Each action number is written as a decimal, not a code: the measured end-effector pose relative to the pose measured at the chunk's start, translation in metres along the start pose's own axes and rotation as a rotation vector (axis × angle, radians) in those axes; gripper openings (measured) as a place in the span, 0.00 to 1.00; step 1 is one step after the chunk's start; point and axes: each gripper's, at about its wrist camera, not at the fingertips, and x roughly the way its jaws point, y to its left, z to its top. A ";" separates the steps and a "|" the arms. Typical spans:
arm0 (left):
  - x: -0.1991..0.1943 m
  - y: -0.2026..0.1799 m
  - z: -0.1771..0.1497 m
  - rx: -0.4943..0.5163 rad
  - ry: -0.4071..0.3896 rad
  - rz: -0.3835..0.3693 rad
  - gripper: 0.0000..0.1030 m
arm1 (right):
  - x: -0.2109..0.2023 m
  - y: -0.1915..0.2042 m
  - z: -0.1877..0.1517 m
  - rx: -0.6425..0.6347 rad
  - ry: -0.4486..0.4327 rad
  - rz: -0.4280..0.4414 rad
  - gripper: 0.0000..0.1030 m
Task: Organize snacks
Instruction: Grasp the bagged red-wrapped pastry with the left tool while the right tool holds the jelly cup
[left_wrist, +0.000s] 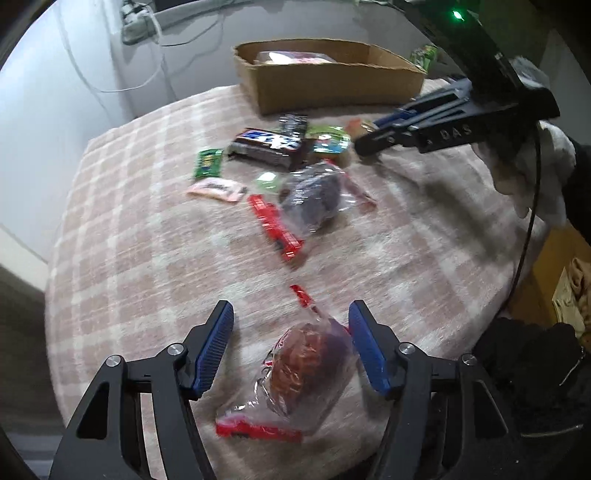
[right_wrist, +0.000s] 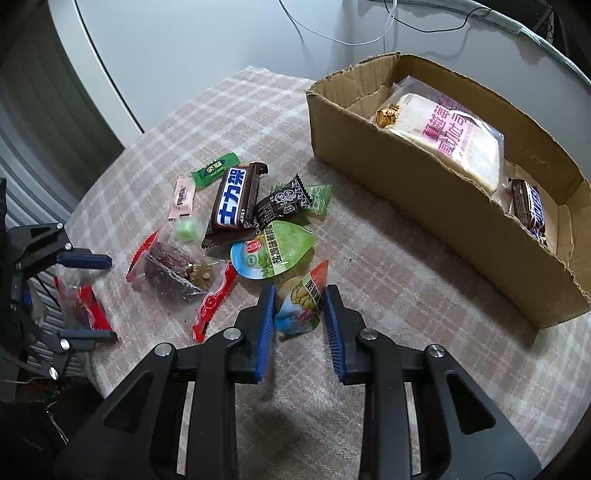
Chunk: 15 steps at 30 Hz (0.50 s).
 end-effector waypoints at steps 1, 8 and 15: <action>-0.001 0.003 0.000 -0.003 -0.004 0.008 0.63 | 0.000 0.000 0.000 0.001 0.001 0.001 0.27; -0.012 0.018 -0.007 -0.050 0.008 -0.013 0.63 | 0.001 0.001 0.001 -0.003 0.005 -0.006 0.27; -0.014 0.008 -0.016 0.012 0.038 -0.007 0.61 | 0.002 0.002 0.001 -0.002 0.007 -0.008 0.27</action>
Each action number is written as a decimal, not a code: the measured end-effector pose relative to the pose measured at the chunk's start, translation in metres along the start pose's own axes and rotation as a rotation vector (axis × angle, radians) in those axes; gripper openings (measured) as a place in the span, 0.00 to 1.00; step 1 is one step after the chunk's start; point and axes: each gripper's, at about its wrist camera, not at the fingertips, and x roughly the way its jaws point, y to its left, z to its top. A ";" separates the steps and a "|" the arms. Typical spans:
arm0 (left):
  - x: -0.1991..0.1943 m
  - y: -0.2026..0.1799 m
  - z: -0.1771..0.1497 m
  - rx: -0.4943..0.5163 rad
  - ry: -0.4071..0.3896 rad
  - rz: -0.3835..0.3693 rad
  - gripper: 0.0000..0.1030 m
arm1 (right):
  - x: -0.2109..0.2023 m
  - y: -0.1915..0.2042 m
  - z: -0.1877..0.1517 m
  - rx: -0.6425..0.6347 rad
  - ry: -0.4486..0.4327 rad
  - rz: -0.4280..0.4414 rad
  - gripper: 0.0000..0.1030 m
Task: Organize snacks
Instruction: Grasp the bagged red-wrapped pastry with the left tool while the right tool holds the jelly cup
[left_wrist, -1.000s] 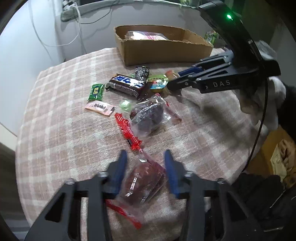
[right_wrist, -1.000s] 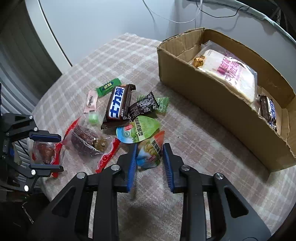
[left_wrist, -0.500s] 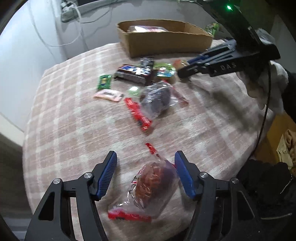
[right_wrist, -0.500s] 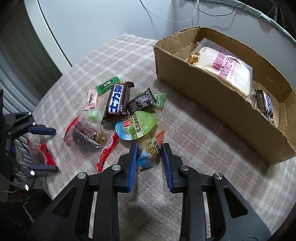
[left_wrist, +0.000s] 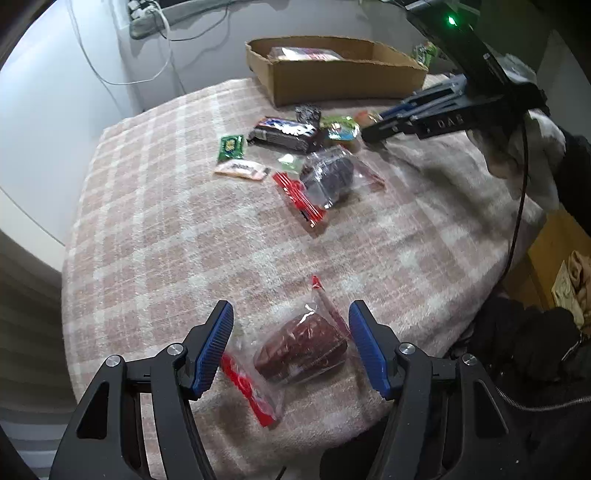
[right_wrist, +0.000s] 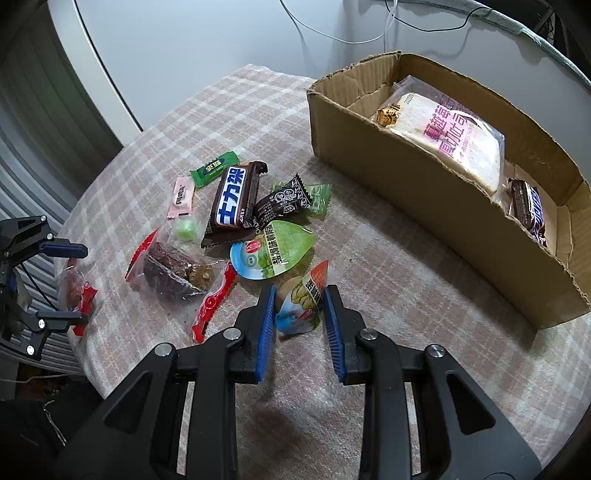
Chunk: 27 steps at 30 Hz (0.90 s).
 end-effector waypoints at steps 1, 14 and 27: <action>0.002 -0.002 -0.001 0.007 0.002 -0.009 0.47 | 0.000 0.000 0.000 -0.001 0.001 -0.003 0.27; -0.002 0.021 0.013 -0.156 -0.092 -0.069 0.18 | -0.001 0.000 0.000 0.005 -0.008 -0.009 0.27; -0.017 0.037 0.026 -0.235 -0.192 -0.090 0.13 | -0.008 -0.003 0.001 0.026 -0.040 -0.020 0.26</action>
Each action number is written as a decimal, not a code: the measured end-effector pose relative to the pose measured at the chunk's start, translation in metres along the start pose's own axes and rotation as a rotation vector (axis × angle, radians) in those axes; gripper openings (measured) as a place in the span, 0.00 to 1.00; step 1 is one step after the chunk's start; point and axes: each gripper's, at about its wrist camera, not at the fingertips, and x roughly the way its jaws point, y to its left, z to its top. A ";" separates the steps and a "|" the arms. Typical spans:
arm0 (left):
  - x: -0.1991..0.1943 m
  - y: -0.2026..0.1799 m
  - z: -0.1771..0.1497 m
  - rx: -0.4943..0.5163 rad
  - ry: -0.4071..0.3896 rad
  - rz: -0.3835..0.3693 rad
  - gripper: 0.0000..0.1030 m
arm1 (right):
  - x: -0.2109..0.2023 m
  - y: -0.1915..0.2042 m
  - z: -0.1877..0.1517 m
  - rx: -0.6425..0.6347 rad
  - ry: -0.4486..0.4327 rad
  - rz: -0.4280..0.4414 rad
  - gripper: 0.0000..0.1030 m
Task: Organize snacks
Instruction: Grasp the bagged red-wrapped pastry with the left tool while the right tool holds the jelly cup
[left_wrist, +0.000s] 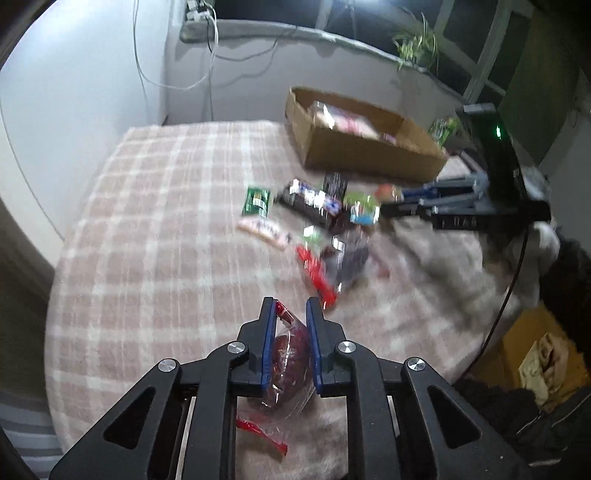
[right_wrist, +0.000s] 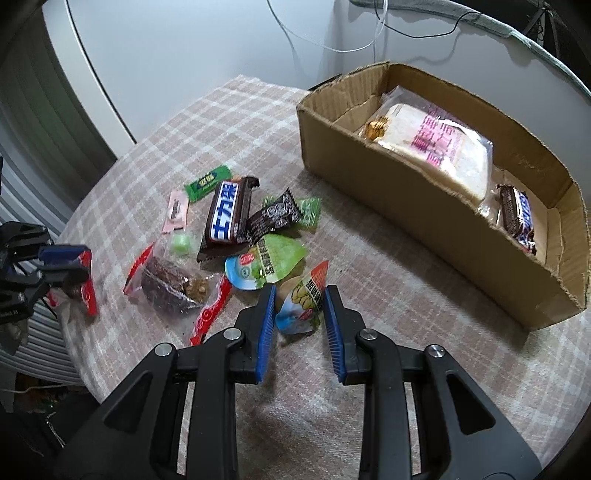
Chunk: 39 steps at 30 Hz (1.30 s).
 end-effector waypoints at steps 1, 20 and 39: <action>-0.001 0.000 0.005 0.007 -0.013 0.002 0.09 | -0.002 -0.001 0.001 0.002 -0.005 -0.001 0.26; 0.021 -0.014 0.007 0.236 0.111 0.111 0.76 | 0.001 -0.019 -0.003 0.060 0.005 0.015 0.26; 0.041 -0.011 0.000 0.221 0.152 0.101 0.32 | 0.001 -0.021 -0.003 0.066 0.010 0.010 0.26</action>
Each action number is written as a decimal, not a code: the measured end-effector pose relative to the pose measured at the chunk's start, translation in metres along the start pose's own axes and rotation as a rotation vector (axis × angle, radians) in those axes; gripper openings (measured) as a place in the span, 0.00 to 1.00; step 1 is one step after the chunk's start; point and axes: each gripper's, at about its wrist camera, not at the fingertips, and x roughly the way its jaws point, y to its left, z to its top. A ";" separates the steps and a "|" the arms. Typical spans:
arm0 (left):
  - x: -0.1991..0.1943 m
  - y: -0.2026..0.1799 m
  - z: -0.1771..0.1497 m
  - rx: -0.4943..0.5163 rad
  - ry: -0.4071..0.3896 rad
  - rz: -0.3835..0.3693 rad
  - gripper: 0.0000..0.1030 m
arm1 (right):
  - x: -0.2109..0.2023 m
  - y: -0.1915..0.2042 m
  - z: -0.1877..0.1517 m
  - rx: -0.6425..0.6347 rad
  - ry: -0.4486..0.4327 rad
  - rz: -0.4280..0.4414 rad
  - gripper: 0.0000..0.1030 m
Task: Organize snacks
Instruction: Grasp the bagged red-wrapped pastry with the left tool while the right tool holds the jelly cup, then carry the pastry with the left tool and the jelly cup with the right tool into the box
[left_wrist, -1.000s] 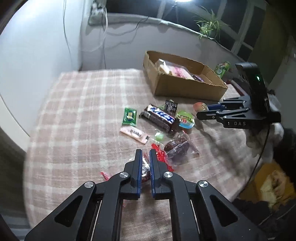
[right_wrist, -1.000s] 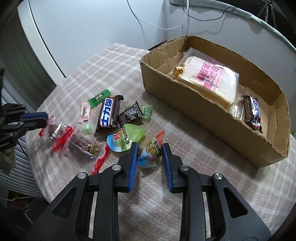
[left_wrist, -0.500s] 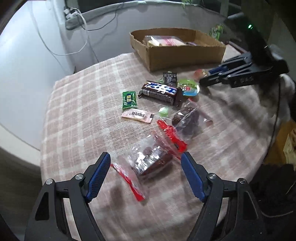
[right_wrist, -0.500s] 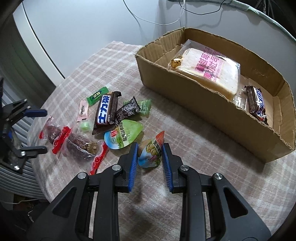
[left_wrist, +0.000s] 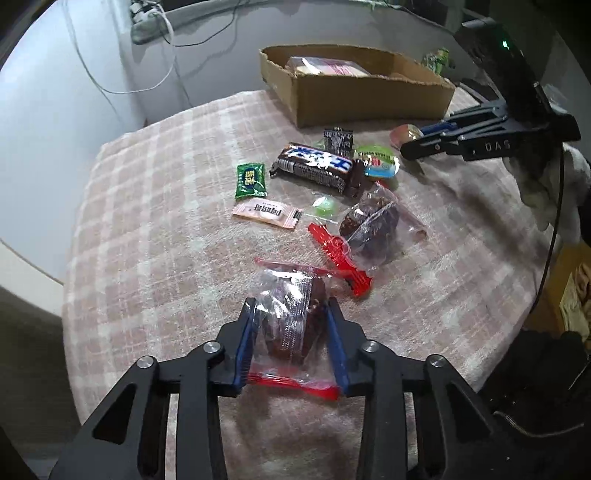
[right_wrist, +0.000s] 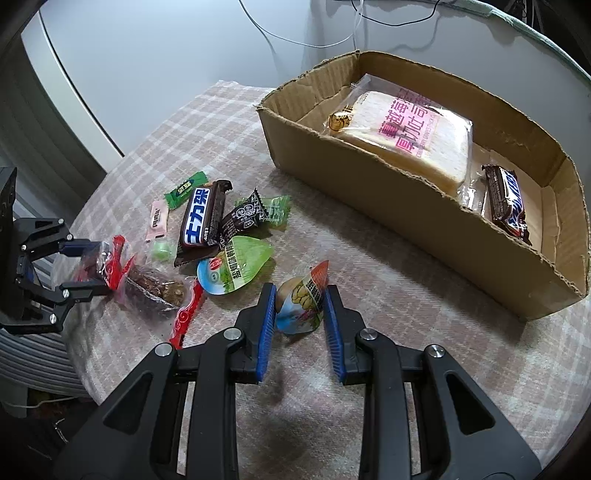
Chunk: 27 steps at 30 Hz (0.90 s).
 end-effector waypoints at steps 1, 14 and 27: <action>-0.002 0.000 0.000 -0.010 -0.007 -0.001 0.31 | -0.001 0.001 0.000 -0.001 -0.003 -0.002 0.26; -0.034 0.007 0.050 -0.102 -0.190 -0.053 0.30 | -0.043 -0.014 0.009 0.031 -0.102 -0.017 0.26; -0.009 -0.002 0.154 -0.120 -0.323 -0.109 0.30 | -0.088 -0.072 0.038 0.113 -0.207 -0.139 0.26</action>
